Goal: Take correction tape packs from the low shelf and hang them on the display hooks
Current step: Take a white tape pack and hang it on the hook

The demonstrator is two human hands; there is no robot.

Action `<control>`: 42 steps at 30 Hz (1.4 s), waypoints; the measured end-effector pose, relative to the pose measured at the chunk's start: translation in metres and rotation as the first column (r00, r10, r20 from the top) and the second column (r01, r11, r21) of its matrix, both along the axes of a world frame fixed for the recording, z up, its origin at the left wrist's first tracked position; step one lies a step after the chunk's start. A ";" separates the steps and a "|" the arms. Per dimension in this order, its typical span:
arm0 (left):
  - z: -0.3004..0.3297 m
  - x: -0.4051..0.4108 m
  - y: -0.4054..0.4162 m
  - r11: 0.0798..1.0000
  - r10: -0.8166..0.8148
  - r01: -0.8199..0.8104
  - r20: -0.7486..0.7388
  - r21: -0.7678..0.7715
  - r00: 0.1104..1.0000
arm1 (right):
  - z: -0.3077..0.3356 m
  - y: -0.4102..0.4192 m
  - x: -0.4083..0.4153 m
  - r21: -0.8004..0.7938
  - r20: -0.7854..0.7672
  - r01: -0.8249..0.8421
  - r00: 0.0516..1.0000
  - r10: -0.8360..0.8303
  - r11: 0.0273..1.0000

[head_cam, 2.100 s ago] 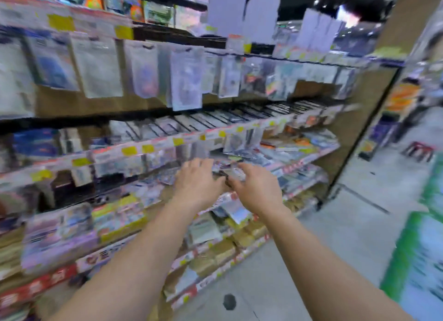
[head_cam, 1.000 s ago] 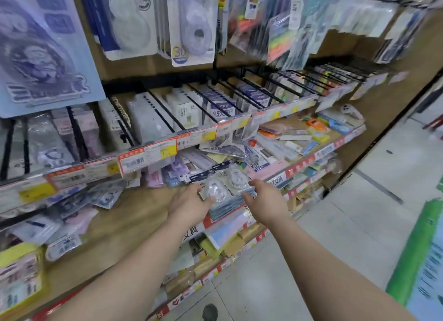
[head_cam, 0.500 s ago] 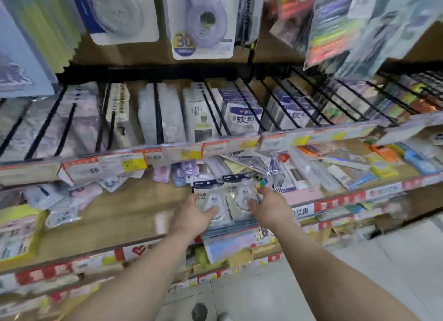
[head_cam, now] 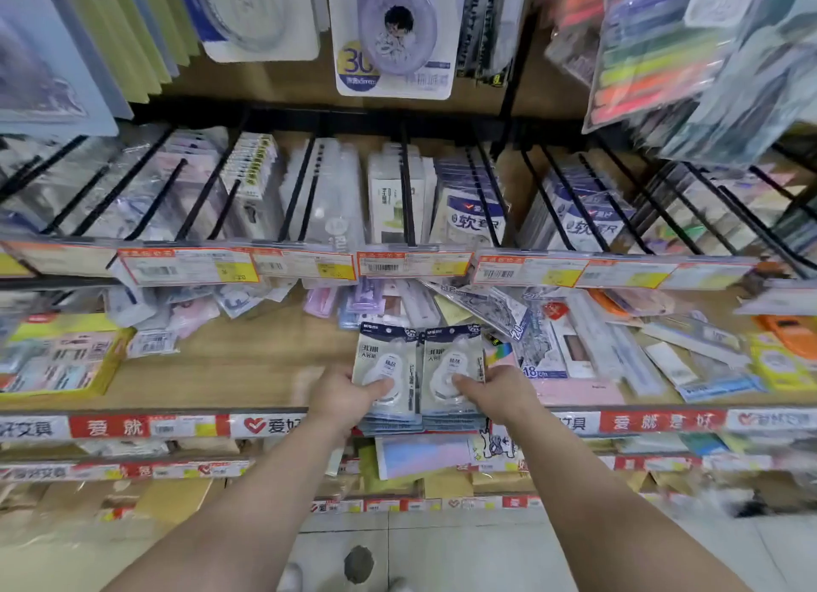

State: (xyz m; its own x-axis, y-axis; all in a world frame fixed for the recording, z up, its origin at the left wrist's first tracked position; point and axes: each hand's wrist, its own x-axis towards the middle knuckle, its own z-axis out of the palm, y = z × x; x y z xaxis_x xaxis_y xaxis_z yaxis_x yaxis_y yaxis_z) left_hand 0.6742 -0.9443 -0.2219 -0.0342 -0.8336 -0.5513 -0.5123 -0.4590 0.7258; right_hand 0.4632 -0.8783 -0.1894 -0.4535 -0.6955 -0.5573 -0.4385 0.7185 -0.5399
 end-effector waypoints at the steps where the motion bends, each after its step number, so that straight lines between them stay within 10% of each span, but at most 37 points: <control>1: 0.001 0.002 0.001 0.999 0.034 -0.034 -0.010 -0.003 0.999 | -0.001 0.000 -0.002 -0.025 0.046 0.009 0.999 -0.007 1.000; 18: 0.035 0.123 0.042 0.865 0.440 -0.489 -0.299 -0.110 0.846 | 0.016 -0.034 0.122 -0.245 0.240 -0.251 0.920 0.310 0.936; 42: 0.106 0.582 0.130 0.589 0.604 -0.771 -0.502 -0.243 0.619 | 0.088 -0.041 0.621 -0.578 0.210 -0.559 0.602 0.771 0.594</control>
State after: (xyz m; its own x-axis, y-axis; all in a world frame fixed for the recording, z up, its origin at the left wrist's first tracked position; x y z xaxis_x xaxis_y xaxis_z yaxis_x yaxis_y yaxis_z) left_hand 1.2566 -0.8141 -0.1158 0.5392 -0.8077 -0.2384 0.1449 -0.1899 0.9711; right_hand 1.0840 -0.9197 -0.1011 0.4338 -0.8912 -0.1323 -0.3576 -0.0355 -0.9332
